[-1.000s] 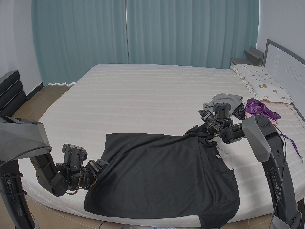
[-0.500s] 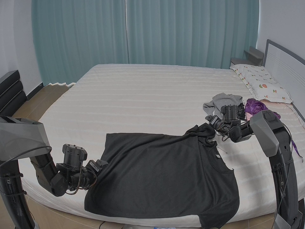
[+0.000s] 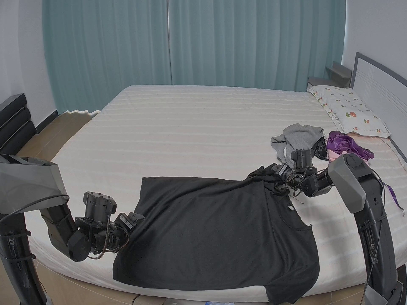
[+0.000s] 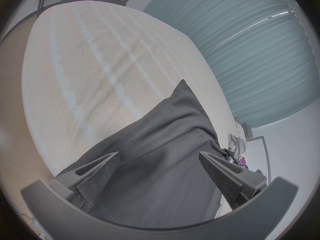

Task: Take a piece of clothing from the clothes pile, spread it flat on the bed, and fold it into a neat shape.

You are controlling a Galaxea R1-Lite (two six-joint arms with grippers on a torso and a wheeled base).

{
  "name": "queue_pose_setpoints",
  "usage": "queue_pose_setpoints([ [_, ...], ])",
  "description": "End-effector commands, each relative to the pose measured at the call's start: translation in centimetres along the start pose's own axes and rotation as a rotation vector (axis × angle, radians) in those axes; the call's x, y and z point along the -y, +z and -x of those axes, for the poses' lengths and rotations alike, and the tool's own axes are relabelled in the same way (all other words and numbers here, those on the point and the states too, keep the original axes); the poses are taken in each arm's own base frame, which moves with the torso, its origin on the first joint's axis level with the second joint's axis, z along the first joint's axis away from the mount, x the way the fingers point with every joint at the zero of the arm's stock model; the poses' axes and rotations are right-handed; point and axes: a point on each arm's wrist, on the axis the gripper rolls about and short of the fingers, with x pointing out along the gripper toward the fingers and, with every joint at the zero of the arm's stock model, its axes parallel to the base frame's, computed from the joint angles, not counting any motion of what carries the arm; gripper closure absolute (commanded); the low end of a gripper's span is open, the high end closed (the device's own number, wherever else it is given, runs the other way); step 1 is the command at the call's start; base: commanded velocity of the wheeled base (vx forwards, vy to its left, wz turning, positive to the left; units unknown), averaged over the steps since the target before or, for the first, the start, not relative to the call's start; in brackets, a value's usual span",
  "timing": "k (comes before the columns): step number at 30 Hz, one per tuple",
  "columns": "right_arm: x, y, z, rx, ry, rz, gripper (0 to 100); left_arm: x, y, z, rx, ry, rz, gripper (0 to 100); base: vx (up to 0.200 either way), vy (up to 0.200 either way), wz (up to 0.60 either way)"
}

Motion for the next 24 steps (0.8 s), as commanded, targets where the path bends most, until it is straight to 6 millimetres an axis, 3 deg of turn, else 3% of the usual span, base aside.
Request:
queue_pose_setpoints([
  [1,0.5,-0.6,-0.5,-0.007,-0.008,0.001,100,0.0,0.0,0.0,0.0,-0.001,0.0,0,0.0,0.0,0.0],
  [13,-1.2,3.0,-0.7,0.166,0.076,-0.023,100,0.2,0.1,-0.2,0.005,-0.005,0.003,0,0.0,0.0,0.0],
  [24,-1.0,2.6,-2.1,0.252,0.138,0.018,100,0.4,0.8,-0.4,0.028,-0.019,0.014,0,0.0,0.0,0.0],
])
